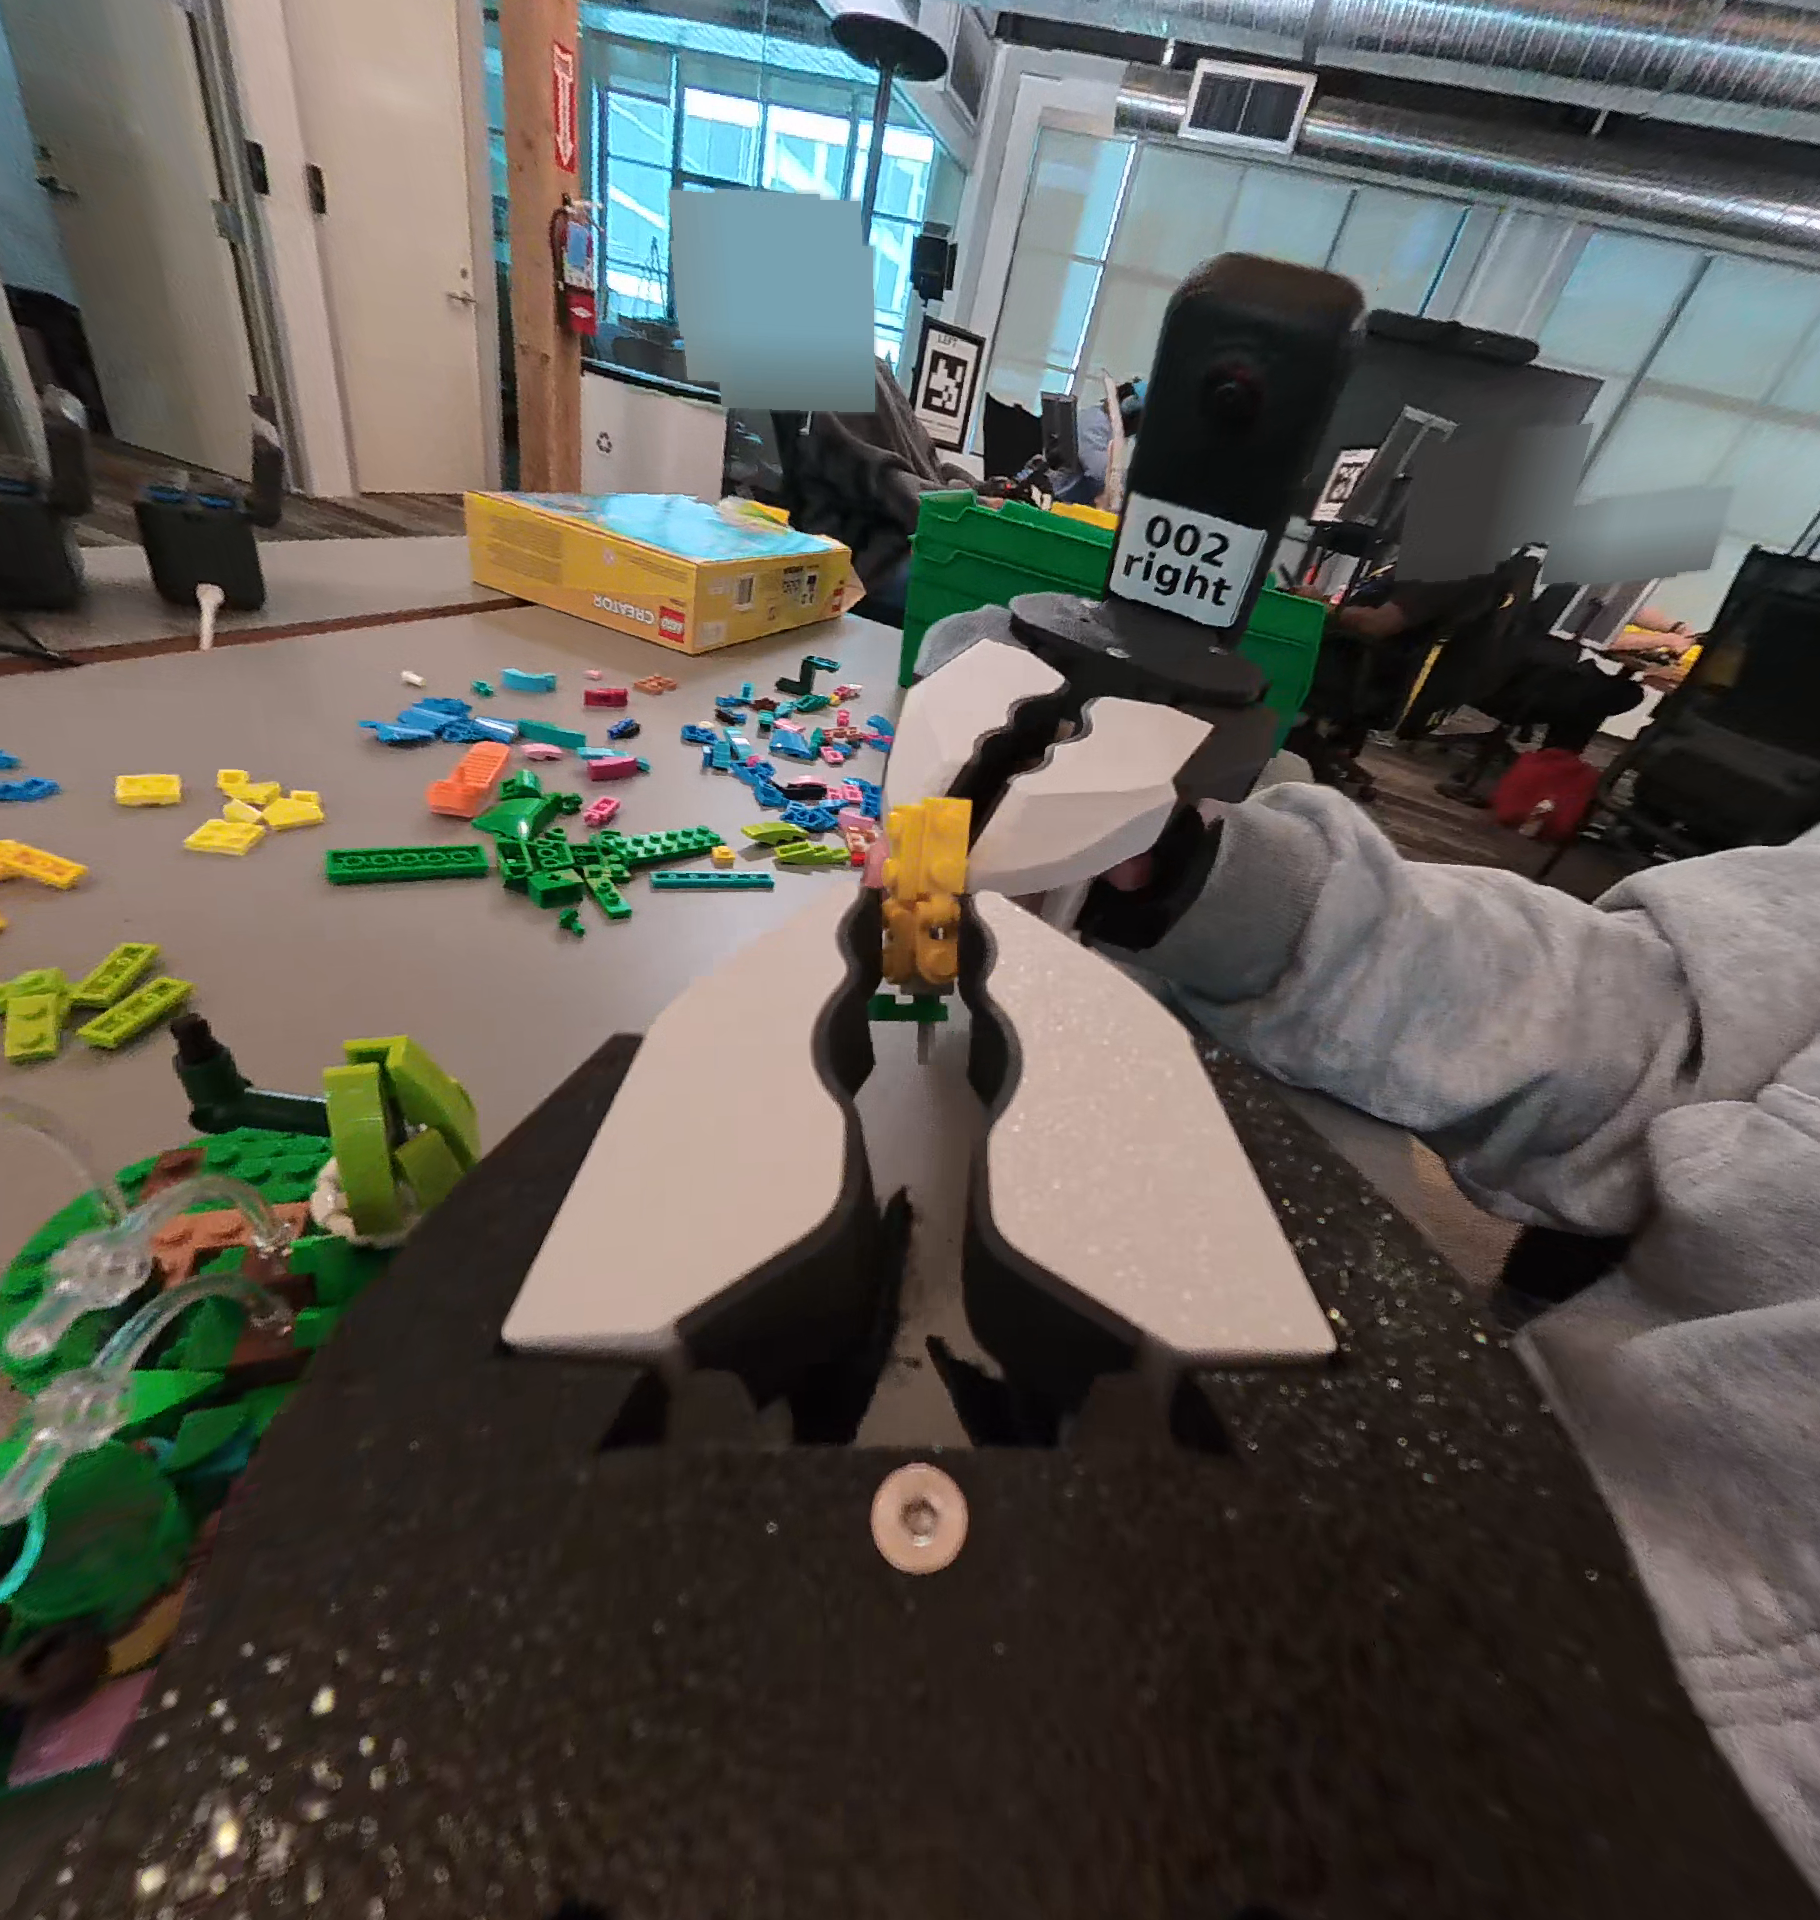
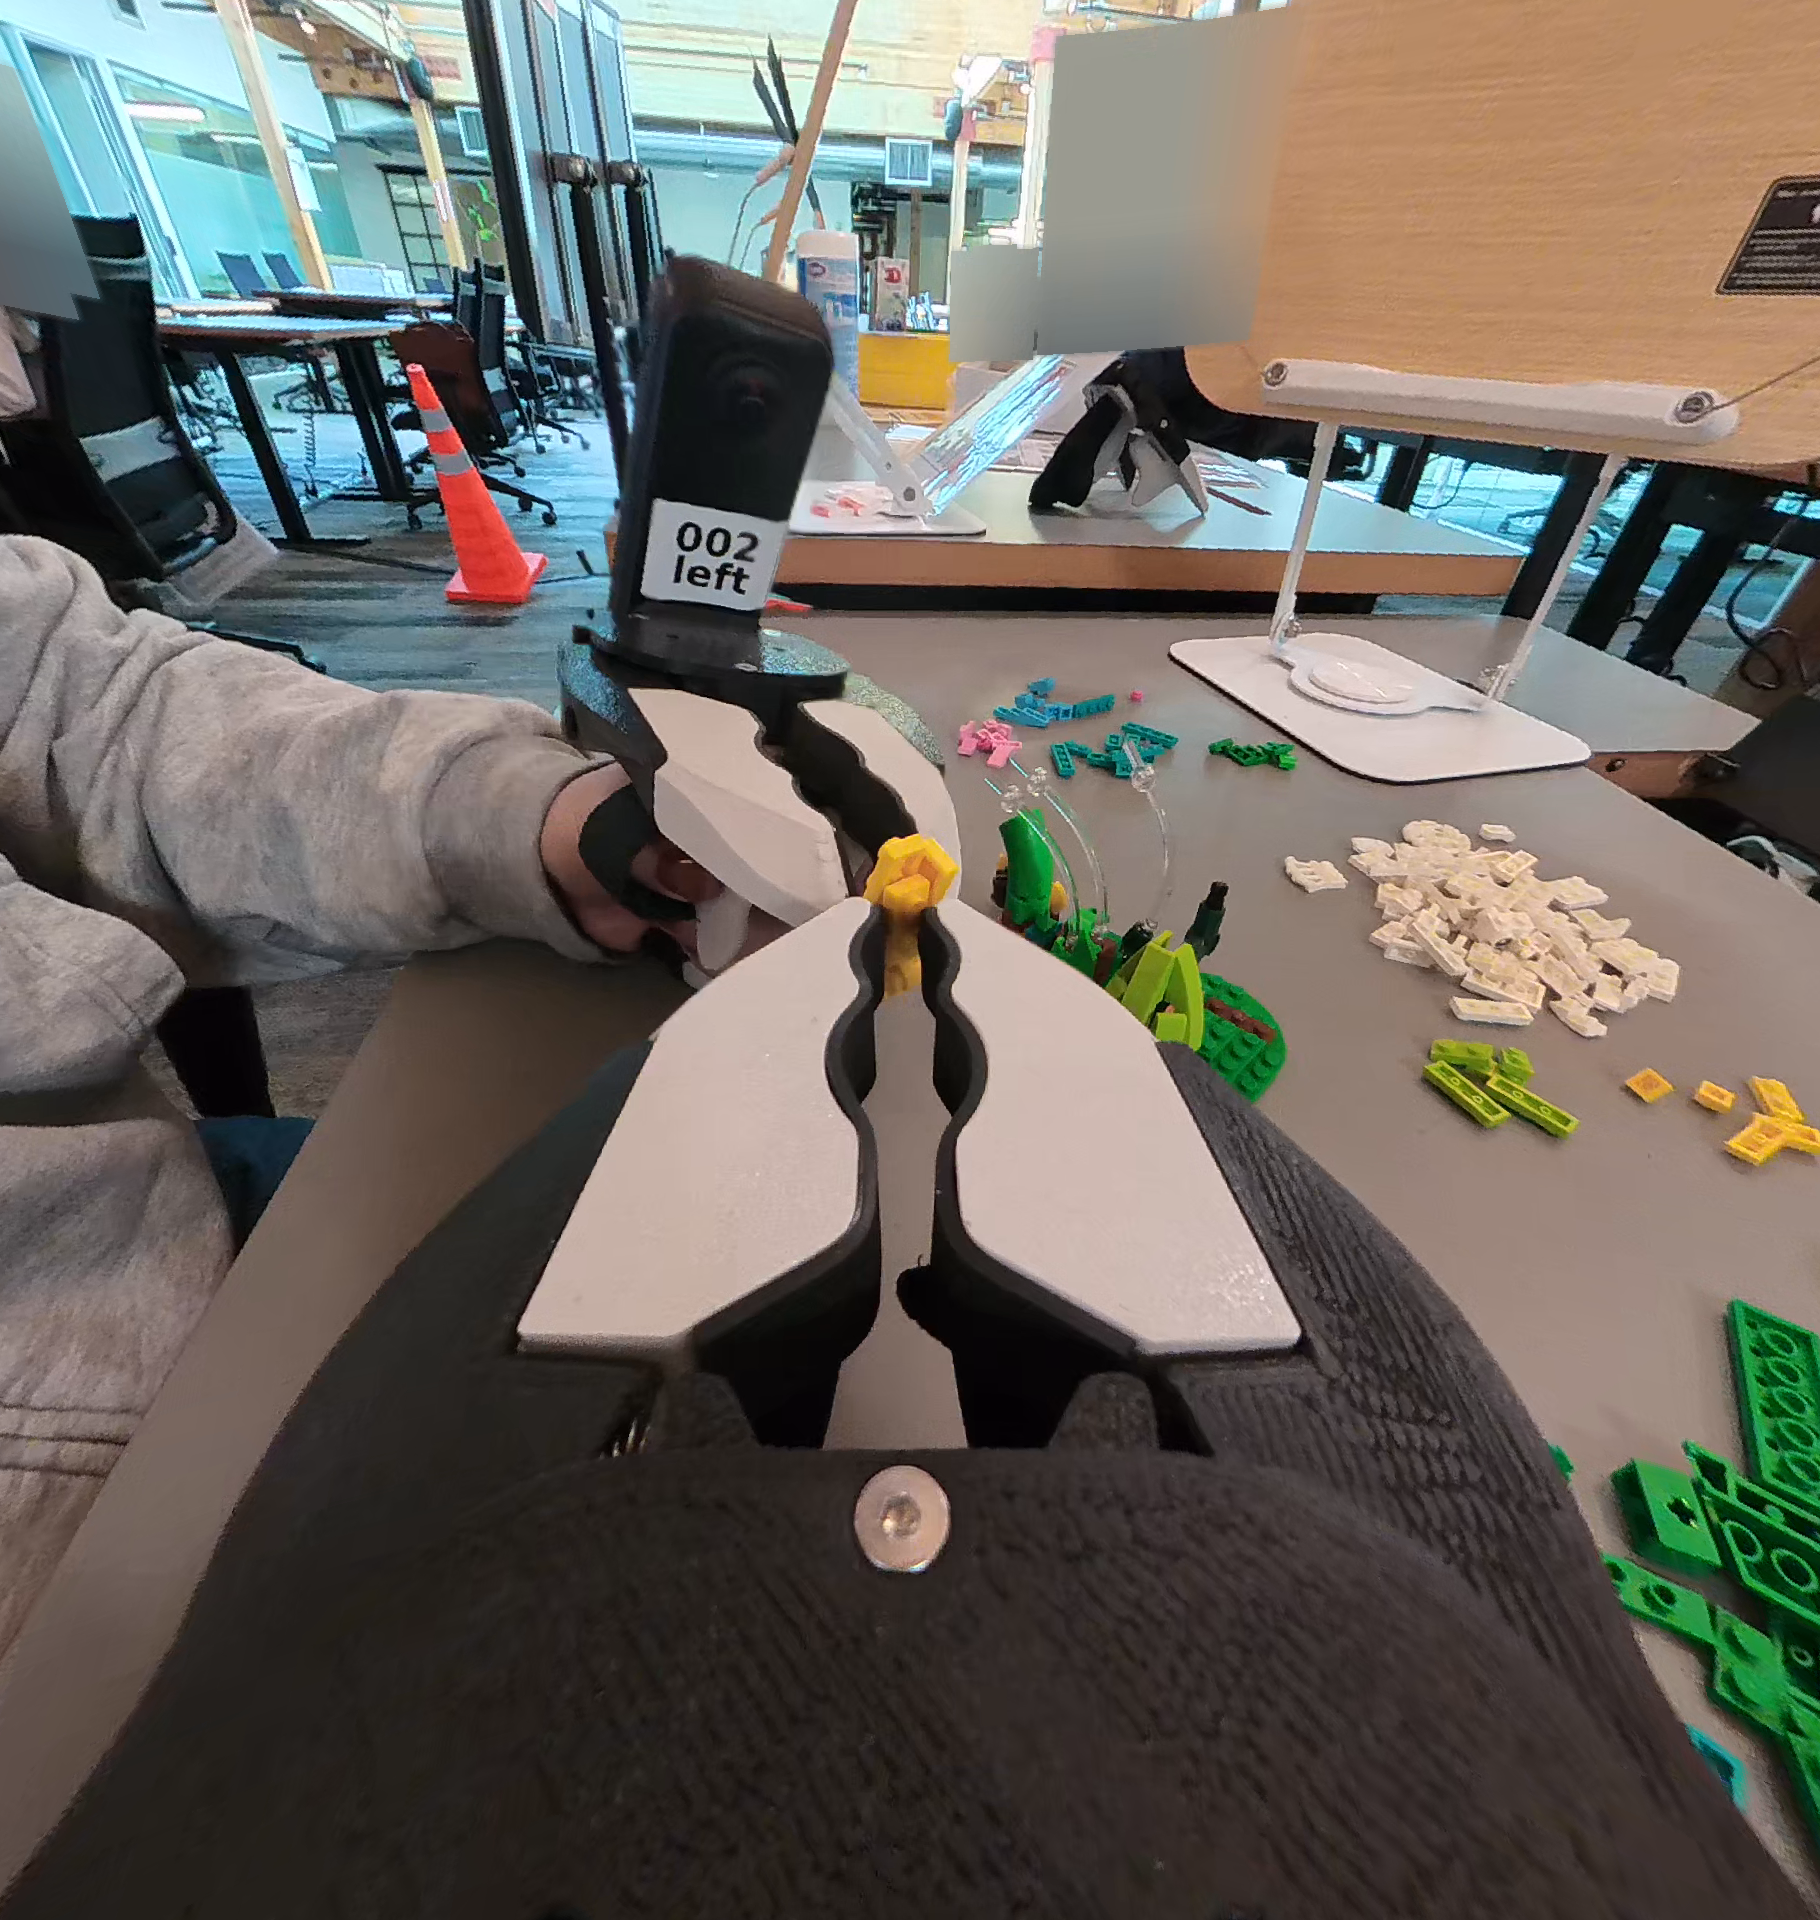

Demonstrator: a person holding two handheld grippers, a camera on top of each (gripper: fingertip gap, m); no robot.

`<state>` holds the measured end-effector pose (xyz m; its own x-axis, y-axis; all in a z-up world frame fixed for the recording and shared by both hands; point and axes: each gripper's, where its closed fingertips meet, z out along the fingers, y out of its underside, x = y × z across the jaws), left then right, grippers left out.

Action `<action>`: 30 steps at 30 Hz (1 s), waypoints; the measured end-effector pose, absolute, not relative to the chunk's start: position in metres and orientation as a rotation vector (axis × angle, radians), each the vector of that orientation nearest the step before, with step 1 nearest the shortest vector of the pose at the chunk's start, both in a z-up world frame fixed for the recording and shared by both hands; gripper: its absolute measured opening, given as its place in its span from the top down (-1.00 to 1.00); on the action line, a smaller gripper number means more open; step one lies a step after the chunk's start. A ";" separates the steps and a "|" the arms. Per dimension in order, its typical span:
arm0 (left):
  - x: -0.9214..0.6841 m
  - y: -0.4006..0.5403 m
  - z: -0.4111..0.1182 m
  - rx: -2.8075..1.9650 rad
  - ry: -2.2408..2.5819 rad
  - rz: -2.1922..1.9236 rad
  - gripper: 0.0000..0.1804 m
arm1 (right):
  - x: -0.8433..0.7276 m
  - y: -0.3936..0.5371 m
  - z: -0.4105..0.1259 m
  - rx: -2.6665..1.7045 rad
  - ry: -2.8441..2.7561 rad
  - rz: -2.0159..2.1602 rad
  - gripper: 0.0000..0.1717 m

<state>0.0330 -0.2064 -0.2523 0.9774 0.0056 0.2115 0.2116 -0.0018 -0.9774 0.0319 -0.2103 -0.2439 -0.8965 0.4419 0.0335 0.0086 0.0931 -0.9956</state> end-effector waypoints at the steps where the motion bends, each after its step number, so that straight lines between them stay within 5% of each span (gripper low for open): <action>1: 0.033 -0.207 -0.250 -1.560 -0.162 -0.133 0.85 | 0.032 -0.211 -0.243 -0.452 -2.048 1.881 0.94; 16: 0.032 -0.215 -0.234 -1.414 -0.198 -0.267 0.86 | 0.033 -0.212 -0.240 -0.546 -2.079 2.013 0.94; 23: 0.012 -0.225 -0.231 -1.317 -0.342 -0.383 0.86 | 0.022 -0.209 -0.255 -0.455 -2.051 1.727 1.00; 26: 0.004 -0.222 -0.242 -1.379 -0.412 -0.343 0.86 | 0.017 -0.207 -0.251 -0.323 -1.949 1.523 0.70; 30: 0.001 -0.217 -0.253 -1.446 -0.458 -0.332 0.86 | 0.007 -0.208 -0.266 -0.173 -1.913 1.155 0.63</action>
